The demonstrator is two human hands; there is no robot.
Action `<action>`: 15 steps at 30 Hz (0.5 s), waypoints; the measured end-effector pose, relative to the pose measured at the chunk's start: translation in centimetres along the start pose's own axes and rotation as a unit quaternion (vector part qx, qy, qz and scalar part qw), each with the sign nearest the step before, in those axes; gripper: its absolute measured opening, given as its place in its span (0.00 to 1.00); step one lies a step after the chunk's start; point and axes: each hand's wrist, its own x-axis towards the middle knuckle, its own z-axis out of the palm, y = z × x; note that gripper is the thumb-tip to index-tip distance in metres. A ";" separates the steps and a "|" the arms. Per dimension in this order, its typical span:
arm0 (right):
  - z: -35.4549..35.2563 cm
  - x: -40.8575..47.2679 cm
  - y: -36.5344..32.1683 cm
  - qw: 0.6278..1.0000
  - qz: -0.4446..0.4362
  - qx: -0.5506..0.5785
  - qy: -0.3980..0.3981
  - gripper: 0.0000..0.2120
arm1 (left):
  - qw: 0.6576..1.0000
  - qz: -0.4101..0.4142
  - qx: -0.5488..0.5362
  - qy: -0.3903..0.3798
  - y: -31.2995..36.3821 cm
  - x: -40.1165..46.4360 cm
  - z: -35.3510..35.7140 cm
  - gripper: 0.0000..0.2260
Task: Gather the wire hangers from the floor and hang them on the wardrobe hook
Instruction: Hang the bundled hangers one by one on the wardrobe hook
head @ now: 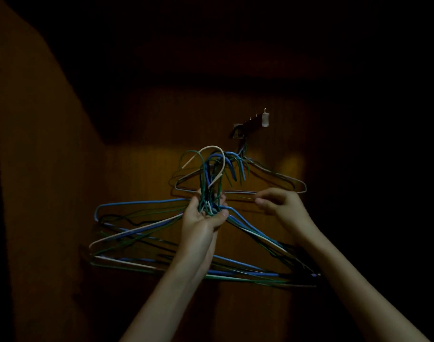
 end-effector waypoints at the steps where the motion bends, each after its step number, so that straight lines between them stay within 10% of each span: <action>1: 0.4 -0.9 -0.7 1.000 -0.011 0.013 -0.020 0.05 | 1.000 -0.007 -0.001 -0.001 -0.1 -0.3 0.0 0.27; 15: 2.5 -5.9 -4.3 0.995 0.016 0.059 -0.074 0.10 | 0.999 -0.047 -0.016 -0.004 0.6 -3.8 -0.3 0.24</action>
